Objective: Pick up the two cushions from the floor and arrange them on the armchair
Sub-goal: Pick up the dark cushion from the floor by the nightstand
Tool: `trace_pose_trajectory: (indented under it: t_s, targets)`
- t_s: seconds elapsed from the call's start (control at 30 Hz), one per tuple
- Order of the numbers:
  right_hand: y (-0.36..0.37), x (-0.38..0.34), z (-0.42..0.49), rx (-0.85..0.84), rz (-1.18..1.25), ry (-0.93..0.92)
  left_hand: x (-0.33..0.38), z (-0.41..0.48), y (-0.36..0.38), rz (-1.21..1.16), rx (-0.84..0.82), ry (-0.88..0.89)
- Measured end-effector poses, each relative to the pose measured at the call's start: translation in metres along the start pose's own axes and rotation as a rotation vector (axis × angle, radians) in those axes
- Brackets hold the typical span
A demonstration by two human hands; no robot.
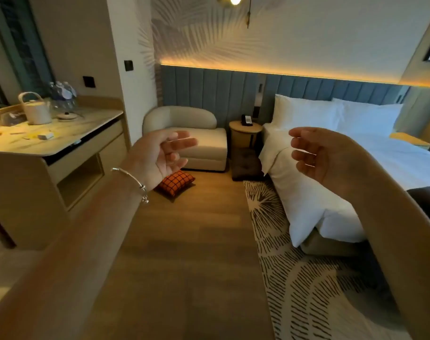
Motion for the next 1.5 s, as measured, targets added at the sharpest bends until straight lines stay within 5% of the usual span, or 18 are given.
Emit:
trace_pose_trajectory:
  t_s: [0.57,1.5]
  targets:
    - [0.002,0.055,0.212,-0.008,0.058,-0.089,0.059,0.212,-0.019,0.086,0.003,0.059]
    - [-0.105,0.228,0.557,0.048,0.128,0.048,0.020,0.630,0.012,0.134,-0.032,-0.131]
Point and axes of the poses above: each hand's wrist, its own z-axis towards the middle knuckle, its own y-axis out of the palm, x = y × z, the point moved 9 cm from there along z, towards the middle knuckle, and after that the axes turned 10 degrees about -y, right-handed, at the moved point
